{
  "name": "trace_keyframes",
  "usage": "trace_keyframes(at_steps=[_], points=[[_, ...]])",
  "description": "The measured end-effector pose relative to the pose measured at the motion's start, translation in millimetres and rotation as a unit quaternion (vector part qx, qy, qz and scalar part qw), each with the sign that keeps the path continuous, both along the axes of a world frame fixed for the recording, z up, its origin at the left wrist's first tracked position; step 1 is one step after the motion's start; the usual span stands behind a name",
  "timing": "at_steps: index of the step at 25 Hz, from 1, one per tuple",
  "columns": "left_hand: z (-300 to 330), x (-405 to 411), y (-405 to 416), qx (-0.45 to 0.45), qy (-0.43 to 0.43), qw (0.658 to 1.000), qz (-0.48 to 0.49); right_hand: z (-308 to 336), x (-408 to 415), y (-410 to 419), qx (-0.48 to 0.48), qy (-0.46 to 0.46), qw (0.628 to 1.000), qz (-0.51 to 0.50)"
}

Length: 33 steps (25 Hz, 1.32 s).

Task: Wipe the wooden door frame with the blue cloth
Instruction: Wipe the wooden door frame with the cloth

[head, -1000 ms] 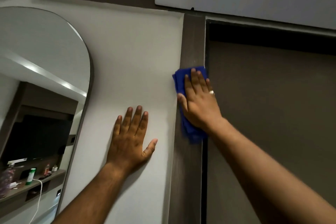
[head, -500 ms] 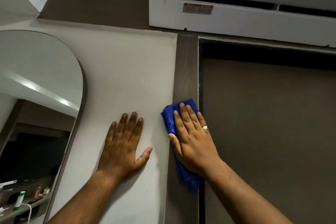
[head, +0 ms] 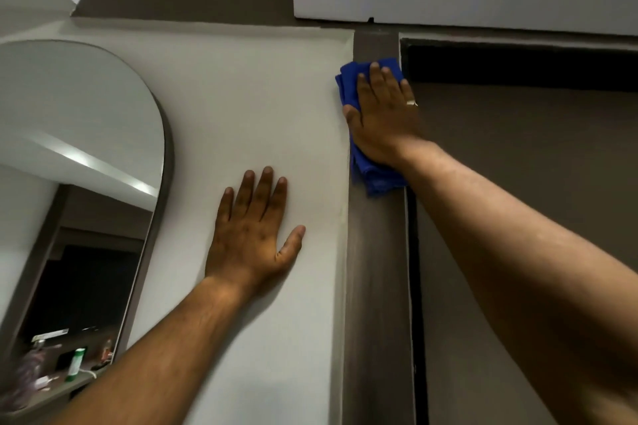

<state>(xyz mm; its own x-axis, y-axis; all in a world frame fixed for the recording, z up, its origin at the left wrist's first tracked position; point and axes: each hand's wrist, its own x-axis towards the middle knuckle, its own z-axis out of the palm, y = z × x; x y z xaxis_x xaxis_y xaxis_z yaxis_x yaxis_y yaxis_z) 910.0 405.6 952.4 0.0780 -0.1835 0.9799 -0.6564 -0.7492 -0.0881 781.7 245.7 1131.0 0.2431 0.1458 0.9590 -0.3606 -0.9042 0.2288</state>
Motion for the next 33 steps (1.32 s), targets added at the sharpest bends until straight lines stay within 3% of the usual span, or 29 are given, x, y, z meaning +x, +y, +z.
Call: trace_keyframes(at_steps=[4,10,12,18,20,26,33], points=[[-9,-7,-1,0.002,0.022,1.0,-0.001,-88,-6,-6,-0.027,0.023,0.999,0.031],[-63,-17,-7,-0.02,0.033,0.999,-0.025,-324,-33,-2,-0.055,0.096,0.993,0.032],[-86,-20,-11,-0.015,0.035,0.999,-0.023,-326,-34,-5,-0.043,0.112,0.992,0.024],[-118,-11,-4,0.012,0.018,1.0,-0.012,-204,-15,3,0.004,0.046,0.999,-0.01],[-125,-10,-1,0.017,0.016,1.0,-0.009,-223,-11,2,-0.006,0.032,0.999,0.002],[-141,-15,2,0.025,0.046,0.999,-0.001,-403,-28,10,0.015,0.084,0.995,0.044],[-169,-20,4,0.034,0.093,0.995,-0.005,-389,-34,6,0.07,0.084,0.975,0.194]])
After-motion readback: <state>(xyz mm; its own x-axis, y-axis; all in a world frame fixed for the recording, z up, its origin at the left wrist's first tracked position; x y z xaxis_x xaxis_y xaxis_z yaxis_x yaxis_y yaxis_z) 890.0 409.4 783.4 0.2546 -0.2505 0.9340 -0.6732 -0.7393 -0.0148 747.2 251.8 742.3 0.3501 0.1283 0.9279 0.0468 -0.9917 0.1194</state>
